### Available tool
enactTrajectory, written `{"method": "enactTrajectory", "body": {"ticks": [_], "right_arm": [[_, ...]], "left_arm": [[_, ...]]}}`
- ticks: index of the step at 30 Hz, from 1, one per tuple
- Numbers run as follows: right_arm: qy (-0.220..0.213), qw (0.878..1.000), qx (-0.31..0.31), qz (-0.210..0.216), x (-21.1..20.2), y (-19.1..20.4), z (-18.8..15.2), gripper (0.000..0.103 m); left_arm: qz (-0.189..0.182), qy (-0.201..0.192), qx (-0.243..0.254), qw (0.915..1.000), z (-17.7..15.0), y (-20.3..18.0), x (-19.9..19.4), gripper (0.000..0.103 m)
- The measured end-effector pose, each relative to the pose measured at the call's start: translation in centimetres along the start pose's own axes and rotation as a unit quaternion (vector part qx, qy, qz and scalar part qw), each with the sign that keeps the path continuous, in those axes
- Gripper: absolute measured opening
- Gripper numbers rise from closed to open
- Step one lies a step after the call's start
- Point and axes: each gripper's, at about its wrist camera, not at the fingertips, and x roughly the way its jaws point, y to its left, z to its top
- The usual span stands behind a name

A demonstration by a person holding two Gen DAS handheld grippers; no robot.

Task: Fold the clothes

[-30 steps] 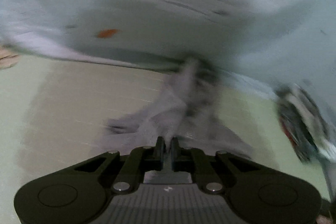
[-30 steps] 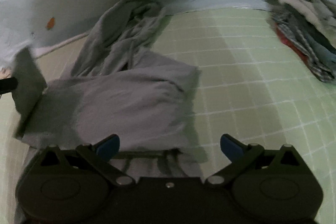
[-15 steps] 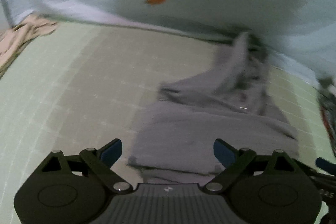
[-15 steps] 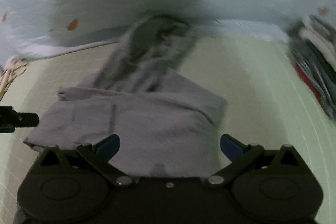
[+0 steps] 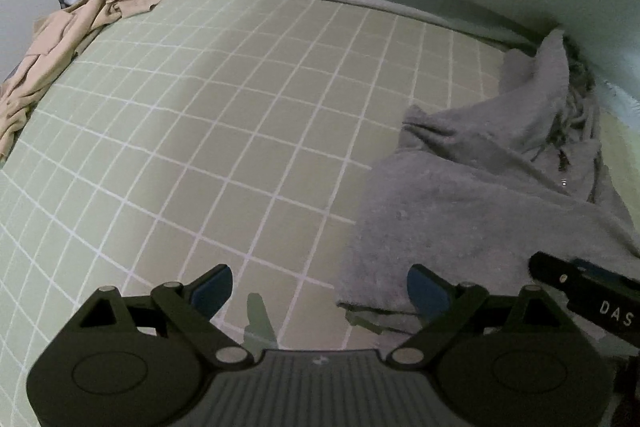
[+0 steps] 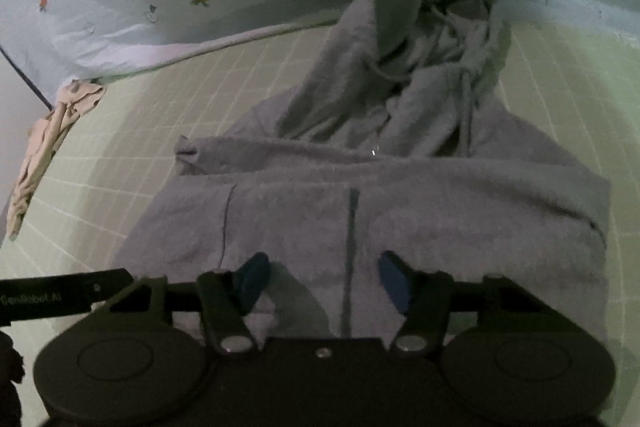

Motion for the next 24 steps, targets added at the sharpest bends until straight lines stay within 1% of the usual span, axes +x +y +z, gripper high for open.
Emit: {"method": "enactTrajectory", "body": {"ticks": [1,3,4,5,9,12,15,18,24], "right_arm": [[0.000,1.000,0.001,0.005,0.0,-0.1,0.1,0.040],[0.001,1.000,0.003,0.016,-0.1,-0.2,0.3,0.016],[0.001,1.000,0.004,0.021,-0.1,-0.3,0.4,0.010],[-0.001,1.000,0.004,0.026,-0.4,-0.4,0.4,0.008],[-0.032,0.998,0.011,0.044,-2.6,-1.0,0.5,0.007],[-0.054,0.998,0.002,0.040,-4.7,-1.2,1.0,0.007],[-0.077,0.997,0.006,0.020,-7.0,-2.4,1.3,0.007],[-0.088,0.996,0.031,-0.004,-9.1,-4.5,1.3,0.007],[-0.082,0.990,0.093,-0.060,-11.2,-9.4,0.9,0.007]], "left_arm": [[0.001,0.000,0.000,1.0000,0.1,0.0,0.1,0.094],[0.000,0.000,-0.004,1.0000,0.3,-0.1,-0.1,0.094],[-0.001,-0.004,-0.003,1.0000,0.3,-0.2,-0.4,0.094],[-0.002,-0.009,0.000,1.0000,0.4,-0.4,-0.7,0.094],[-0.007,-0.031,0.012,0.9994,0.7,-1.3,-1.9,0.094],[-0.012,-0.044,0.025,0.9987,0.8,-2.0,-2.8,0.094],[-0.014,-0.052,0.039,0.9978,0.8,-3.0,-3.3,0.094],[-0.020,-0.057,0.057,0.9965,0.8,-4.2,-3.6,0.094],[-0.023,-0.048,0.089,0.9946,0.5,-6.4,-2.7,0.094]]}}
